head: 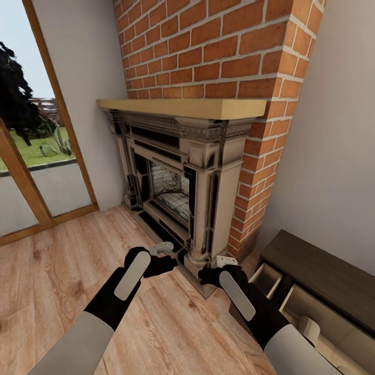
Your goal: Place each of the two pumpkins and all three candles from the living room inside a cabinet in the living room (use any cabinet), then make sure every cabinet is closed, and position the cauldron so it is next to a table in the living room.
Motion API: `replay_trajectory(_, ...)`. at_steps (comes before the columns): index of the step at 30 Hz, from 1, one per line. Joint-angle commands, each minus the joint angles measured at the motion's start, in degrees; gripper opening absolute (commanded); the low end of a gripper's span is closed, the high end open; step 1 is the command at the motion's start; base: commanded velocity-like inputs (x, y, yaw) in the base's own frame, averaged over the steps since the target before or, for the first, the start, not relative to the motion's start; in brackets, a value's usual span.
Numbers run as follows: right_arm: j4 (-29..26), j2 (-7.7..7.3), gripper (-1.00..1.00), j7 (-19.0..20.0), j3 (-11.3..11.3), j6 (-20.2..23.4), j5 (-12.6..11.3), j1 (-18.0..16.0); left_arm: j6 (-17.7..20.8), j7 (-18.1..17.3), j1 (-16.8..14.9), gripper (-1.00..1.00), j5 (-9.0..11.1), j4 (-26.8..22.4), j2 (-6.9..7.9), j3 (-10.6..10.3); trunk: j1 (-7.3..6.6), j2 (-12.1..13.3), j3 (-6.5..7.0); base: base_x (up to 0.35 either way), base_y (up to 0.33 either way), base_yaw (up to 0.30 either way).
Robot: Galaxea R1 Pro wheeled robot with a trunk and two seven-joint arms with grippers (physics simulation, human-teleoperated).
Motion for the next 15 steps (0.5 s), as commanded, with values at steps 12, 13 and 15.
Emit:
replay_trajectory(12,0.06,0.03,1.00,-0.67,0.09,-0.04,-0.58,-0.05,0.03,0.61,-0.05,1.00,0.57,-0.05,0.09,0.02,0.00,-0.03,0.04,0.000,0.000,0.242)
replay_trajectory(13,0.07,0.01,1.00,-0.67,0.09,-0.05,-0.58,-0.05,0.03,0.61,-0.05,1.00,0.57,-0.05,0.10,0.02,0.00,-0.03,0.04,0.000,0.000,0.291)
replay_trajectory(15,0.08,0.00,1.00,-0.64,0.09,-0.05,-0.57,-0.05,0.02,0.61,-0.05,1.00,0.57,-0.05,0.10,0.02,0.00,-0.03,0.04,0.000,0.000,0.292)
